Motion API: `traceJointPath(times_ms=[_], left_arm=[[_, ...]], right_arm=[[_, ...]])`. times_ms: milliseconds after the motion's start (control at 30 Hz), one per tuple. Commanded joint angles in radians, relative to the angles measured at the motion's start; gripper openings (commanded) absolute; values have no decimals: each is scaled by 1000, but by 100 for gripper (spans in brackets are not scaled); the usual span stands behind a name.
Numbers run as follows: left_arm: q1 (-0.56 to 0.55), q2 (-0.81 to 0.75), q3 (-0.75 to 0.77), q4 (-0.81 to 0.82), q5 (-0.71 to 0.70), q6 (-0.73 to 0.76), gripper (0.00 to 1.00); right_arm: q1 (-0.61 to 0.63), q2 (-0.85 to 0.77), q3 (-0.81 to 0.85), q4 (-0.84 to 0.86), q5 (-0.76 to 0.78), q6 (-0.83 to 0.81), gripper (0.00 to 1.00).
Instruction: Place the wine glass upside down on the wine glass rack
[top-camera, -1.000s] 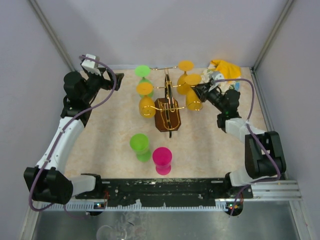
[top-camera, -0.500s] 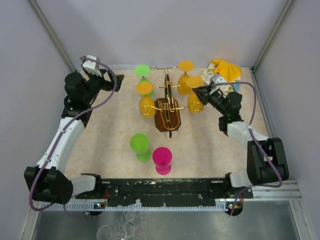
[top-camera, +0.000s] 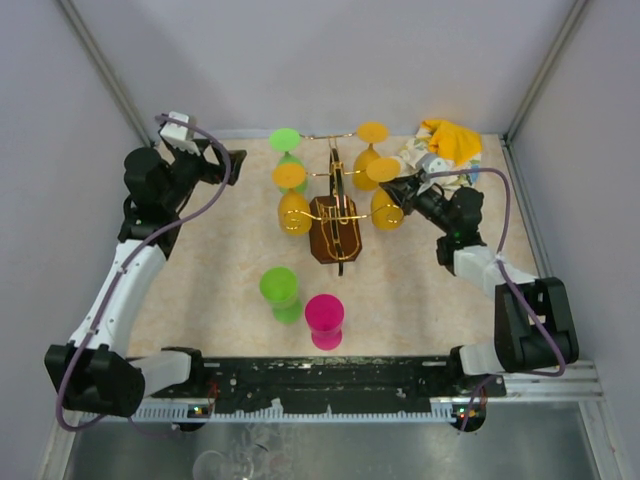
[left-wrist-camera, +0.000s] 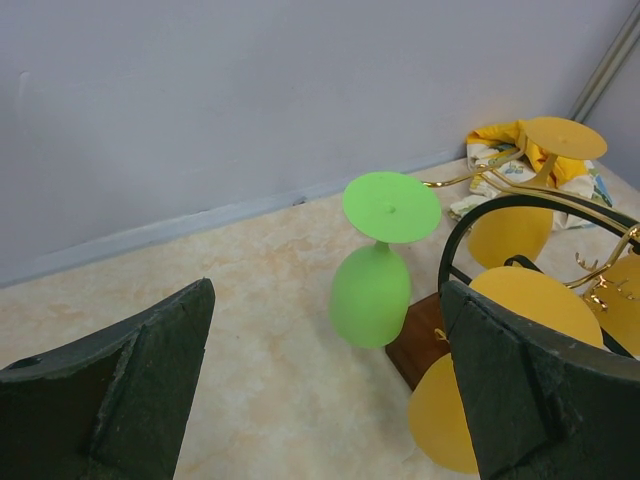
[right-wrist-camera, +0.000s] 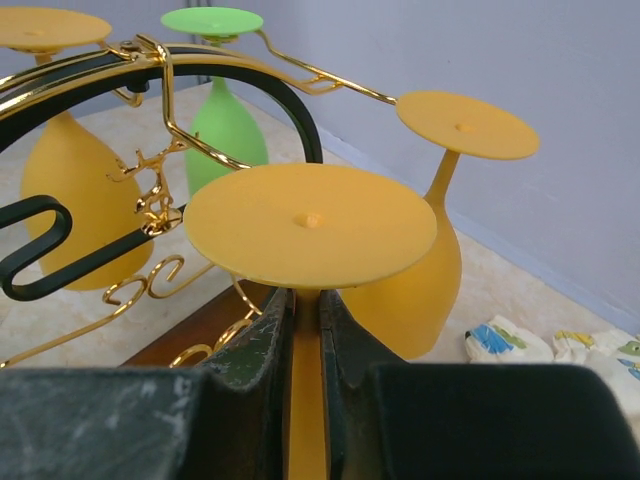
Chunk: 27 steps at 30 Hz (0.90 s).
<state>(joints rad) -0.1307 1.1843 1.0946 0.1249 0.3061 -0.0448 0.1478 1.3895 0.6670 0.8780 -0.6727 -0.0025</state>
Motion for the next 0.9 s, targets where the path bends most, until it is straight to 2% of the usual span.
traceJointPath(times_ms=[0, 200, 300, 367, 600, 867], left_arm=[[6, -26, -13, -11, -4, -6, 99], [6, -26, -13, -27, -9, -11, 99], [6, -30, -8, -58, -27, -21, 99], [6, -37, -5, -91, -44, -28, 99], [5, -79, -15, -184, -20, -49, 99], [5, -133, -16, -283, 24, -34, 99]], right_arm=[[19, -30, -3, 76, -14, 8, 13], [18, -102, -43, 1, 50, -38, 38], [17, -152, -70, -35, 83, -62, 55], [17, -184, -85, -54, 115, -77, 61], [17, -265, -103, -201, 232, -101, 68], [16, -312, -119, -348, 414, -138, 70]])
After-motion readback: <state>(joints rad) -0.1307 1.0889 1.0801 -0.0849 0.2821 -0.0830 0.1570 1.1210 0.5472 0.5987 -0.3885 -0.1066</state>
